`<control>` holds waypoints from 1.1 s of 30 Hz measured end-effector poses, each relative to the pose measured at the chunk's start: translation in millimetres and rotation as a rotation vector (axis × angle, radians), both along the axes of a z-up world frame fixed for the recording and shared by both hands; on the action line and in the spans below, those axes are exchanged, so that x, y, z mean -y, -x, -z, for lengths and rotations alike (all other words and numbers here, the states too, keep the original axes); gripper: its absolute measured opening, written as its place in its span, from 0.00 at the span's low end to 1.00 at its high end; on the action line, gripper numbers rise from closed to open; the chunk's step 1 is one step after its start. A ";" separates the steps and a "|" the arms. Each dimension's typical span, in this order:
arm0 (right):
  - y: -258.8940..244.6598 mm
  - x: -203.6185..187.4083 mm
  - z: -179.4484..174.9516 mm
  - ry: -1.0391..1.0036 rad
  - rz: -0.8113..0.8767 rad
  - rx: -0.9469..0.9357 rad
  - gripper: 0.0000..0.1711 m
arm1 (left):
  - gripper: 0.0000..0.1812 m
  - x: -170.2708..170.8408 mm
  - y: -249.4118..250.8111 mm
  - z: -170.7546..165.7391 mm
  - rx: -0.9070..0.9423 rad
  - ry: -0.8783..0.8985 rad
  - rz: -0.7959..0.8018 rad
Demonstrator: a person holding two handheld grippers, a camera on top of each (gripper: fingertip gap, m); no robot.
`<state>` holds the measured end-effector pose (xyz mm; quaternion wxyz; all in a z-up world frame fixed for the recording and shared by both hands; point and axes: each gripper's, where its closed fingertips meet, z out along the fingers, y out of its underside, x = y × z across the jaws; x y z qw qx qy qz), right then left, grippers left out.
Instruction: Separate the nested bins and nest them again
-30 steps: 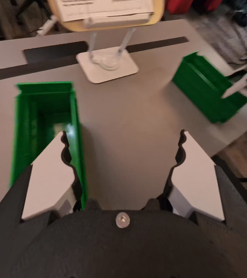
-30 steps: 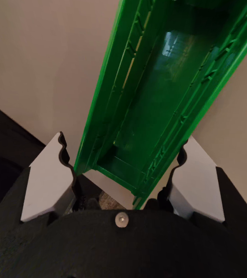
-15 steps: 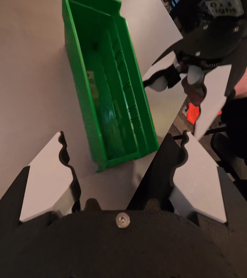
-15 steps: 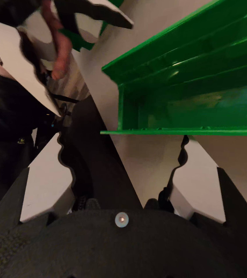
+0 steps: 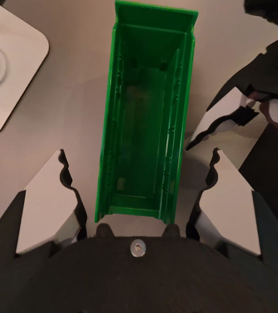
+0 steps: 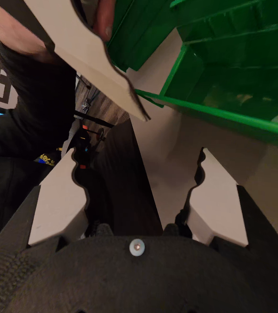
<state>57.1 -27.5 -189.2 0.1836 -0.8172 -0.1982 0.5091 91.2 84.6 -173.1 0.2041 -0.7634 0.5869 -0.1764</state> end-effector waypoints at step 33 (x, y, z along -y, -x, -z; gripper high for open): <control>-18.0 15.4 41.2 0.049 -0.031 0.033 0.68 | 0.55 -7.8 12.6 34.7 -0.161 0.100 -0.001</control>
